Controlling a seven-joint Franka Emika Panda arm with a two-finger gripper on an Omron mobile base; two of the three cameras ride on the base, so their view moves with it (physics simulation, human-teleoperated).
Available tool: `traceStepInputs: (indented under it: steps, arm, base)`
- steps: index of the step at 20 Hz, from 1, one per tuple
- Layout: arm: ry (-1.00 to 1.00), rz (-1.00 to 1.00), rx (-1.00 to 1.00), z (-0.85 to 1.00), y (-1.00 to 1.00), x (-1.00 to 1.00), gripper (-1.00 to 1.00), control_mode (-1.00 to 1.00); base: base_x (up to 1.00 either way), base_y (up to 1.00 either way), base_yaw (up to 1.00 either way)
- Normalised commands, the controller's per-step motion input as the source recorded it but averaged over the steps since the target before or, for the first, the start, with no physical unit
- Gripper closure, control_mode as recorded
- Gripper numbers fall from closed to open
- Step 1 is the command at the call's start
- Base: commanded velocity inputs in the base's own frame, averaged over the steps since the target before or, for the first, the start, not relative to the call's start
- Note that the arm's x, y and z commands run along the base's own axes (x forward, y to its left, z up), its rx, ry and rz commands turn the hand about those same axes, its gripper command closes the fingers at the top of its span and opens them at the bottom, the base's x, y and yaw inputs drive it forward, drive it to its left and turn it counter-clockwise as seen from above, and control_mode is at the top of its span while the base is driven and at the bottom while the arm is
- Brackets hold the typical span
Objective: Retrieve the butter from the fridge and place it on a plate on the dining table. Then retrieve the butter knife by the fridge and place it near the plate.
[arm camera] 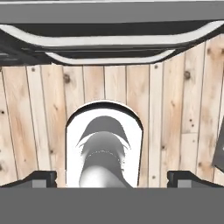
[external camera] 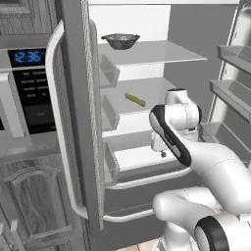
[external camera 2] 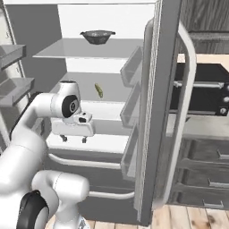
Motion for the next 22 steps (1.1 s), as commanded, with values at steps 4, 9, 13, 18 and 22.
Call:
traceStepInputs:
  steps: [4,9,13,18,22]
  arm:
    - [0.00,0.00,0.00,0.00,0.00,0.00,-1.00,1.00]
    - [0.00,0.00,0.00,0.00,0.00,0.00,-1.00,1.00]
    - [0.00,0.00,0.00,0.00,0.00,0.00,-1.00,1.00]
    - [0.00,0.00,0.00,0.00,0.00,0.00,-1.00,1.00]
    - [0.00,0.00,0.00,0.00,-0.01,0.01,-1.00,-1.00]
  base:
    - [0.91,0.00,0.00]
    - [0.61,-0.12,0.05]
    - [0.39,-0.17,0.06]
    - [0.23,-0.17,0.05]
    - [0.08,-0.07,0.02]
